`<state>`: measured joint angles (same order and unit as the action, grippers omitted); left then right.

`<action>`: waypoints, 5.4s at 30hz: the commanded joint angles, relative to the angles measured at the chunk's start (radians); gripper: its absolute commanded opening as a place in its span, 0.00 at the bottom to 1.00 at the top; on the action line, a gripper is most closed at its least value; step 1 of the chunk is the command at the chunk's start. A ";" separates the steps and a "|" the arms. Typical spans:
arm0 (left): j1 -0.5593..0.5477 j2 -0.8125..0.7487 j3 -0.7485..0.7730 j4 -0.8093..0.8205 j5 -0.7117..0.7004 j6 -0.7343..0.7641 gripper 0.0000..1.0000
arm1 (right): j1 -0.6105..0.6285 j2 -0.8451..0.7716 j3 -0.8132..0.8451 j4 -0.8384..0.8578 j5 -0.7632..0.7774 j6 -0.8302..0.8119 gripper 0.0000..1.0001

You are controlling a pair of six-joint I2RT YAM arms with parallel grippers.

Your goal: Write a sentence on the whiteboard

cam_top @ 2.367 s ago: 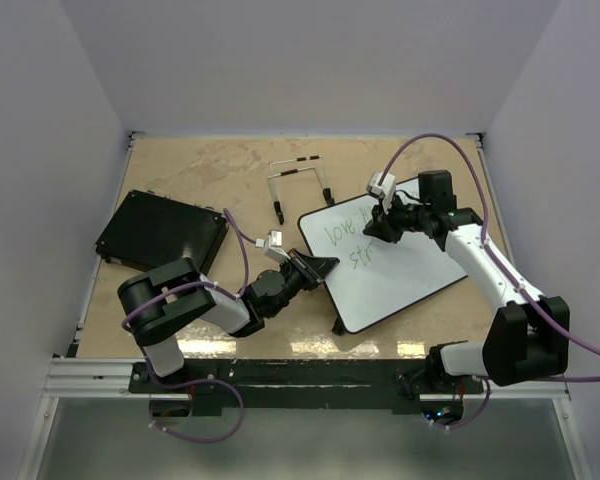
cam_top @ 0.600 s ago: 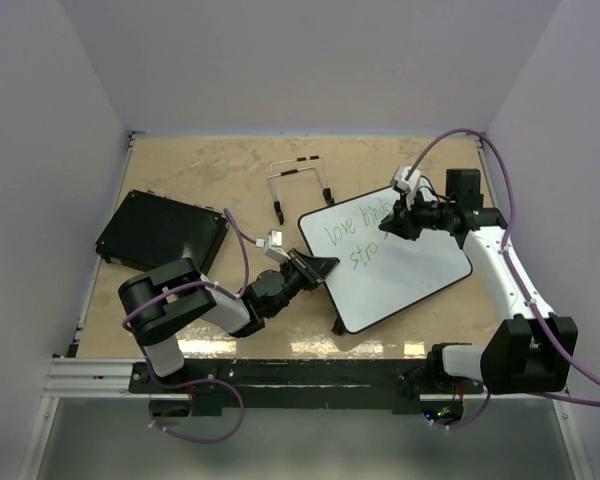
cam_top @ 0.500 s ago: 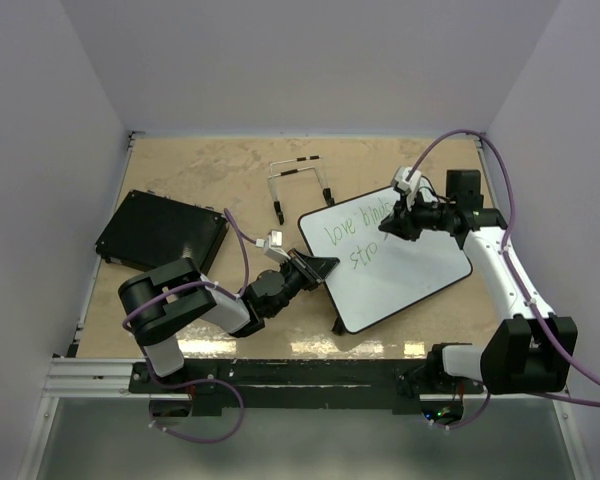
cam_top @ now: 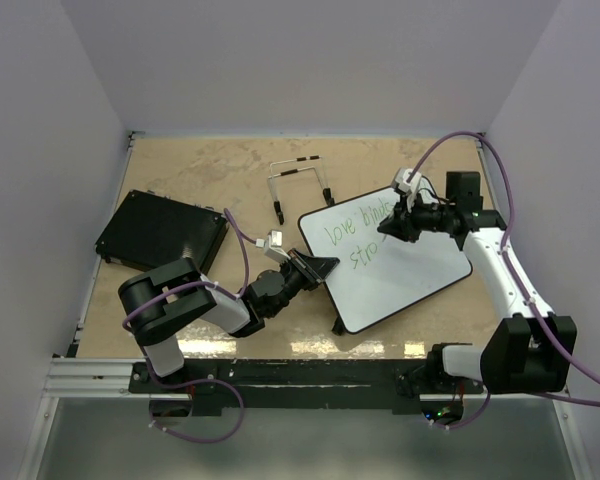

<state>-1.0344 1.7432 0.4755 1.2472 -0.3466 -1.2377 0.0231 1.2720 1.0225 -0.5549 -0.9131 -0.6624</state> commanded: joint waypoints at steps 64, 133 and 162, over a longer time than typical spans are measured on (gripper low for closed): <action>0.005 0.004 0.011 0.297 0.020 0.053 0.00 | 0.032 0.116 0.019 -0.048 0.025 -0.060 0.00; 0.011 0.006 -0.009 0.334 0.037 0.052 0.00 | -0.057 0.113 0.022 0.076 0.091 0.056 0.00; 0.011 0.021 0.009 0.340 0.057 0.055 0.00 | -0.005 0.179 0.018 0.159 0.046 0.129 0.00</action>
<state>-1.0214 1.7618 0.4671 1.2697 -0.3214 -1.2465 -0.0105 1.4483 1.0386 -0.4252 -0.8288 -0.5461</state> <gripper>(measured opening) 0.087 0.167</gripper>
